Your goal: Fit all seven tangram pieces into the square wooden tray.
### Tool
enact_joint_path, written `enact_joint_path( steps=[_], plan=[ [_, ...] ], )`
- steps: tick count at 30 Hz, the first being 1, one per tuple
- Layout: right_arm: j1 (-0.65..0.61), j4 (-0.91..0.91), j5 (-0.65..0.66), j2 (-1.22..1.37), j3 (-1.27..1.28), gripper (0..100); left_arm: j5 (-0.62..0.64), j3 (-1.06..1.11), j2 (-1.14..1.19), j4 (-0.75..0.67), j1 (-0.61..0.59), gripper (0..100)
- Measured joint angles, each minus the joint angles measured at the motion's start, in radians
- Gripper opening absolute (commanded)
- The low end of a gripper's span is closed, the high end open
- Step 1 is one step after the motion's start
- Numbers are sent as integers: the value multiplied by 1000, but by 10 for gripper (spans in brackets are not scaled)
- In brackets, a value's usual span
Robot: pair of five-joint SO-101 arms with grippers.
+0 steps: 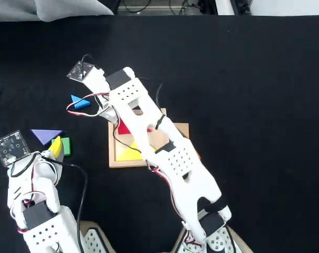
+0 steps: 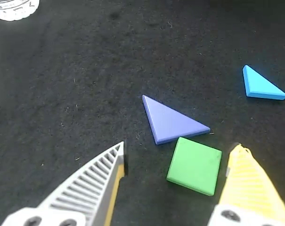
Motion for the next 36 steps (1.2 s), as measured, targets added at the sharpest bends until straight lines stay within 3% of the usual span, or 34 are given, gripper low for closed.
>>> enact_joint_path(
  steps=[9,21,29,36],
  plan=[
    [12,-8,32,0,0,139,0,0,0,0,0,338],
    [14,-12,51,80,-75,137,0,0,0,0,0,338],
    [37,106,51,114,-215,132,0,0,0,0,0,338],
    [72,121,49,158,-273,67,0,0,0,0,0,338]
  ],
)
